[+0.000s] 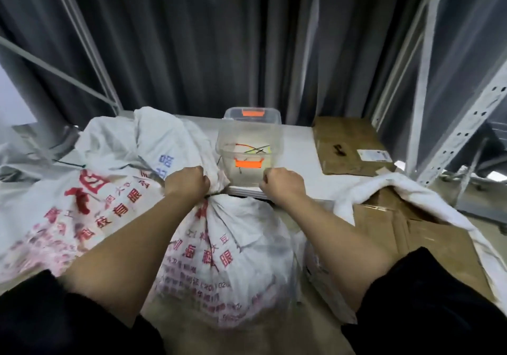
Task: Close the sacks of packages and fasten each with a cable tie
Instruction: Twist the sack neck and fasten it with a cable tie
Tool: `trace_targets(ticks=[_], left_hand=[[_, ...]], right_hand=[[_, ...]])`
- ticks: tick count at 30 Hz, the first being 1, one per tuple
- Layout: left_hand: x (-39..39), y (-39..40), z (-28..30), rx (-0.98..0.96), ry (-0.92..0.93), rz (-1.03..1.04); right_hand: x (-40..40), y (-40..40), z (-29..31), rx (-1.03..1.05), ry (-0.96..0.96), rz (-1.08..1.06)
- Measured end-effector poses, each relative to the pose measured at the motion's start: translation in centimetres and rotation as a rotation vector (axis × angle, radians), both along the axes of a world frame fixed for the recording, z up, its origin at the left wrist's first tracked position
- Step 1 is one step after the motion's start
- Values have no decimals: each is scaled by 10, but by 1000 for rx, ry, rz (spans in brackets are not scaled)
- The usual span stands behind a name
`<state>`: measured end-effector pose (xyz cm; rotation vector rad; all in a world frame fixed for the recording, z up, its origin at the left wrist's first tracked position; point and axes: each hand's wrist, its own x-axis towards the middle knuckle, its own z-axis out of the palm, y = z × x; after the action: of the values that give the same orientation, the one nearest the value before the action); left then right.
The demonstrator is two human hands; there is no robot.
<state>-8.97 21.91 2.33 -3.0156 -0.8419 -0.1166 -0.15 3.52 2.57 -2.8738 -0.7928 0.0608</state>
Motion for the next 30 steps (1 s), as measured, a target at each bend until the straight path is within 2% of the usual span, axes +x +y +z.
trace_targets(ticks=[3, 6, 8, 11, 15, 19, 21, 25, 30], left_hand=[[-6, 27, -33, -44, -29, -4], [-15, 46, -54, -108, -140, 2], [-17, 58, -67, -231, -156, 8], [-15, 59, -83, -672, -118, -70], [-17, 46, -84, -1168, -156, -138], [-16, 47, -88, -1403, -239, -199], [-15, 47, -87, -1448, -265, -227], [-14, 49, -86, -1408, -305, -247], [-15, 39, -80, -863, -426, -205]], right_hand=[[-4, 42, -29, -12, 68, 56], [-9, 74, -53, 54, 69, 104], [-10, 91, -70, 78, 85, 125], [-13, 104, -92, 85, 228, 60], [-21, 105, -103, 295, 310, -42], [-30, 101, -102, 549, 331, -126], [-40, 99, -99, 695, 341, -122], [-49, 94, -96, 766, 372, -3], [-35, 94, -91, 884, 511, 28]])
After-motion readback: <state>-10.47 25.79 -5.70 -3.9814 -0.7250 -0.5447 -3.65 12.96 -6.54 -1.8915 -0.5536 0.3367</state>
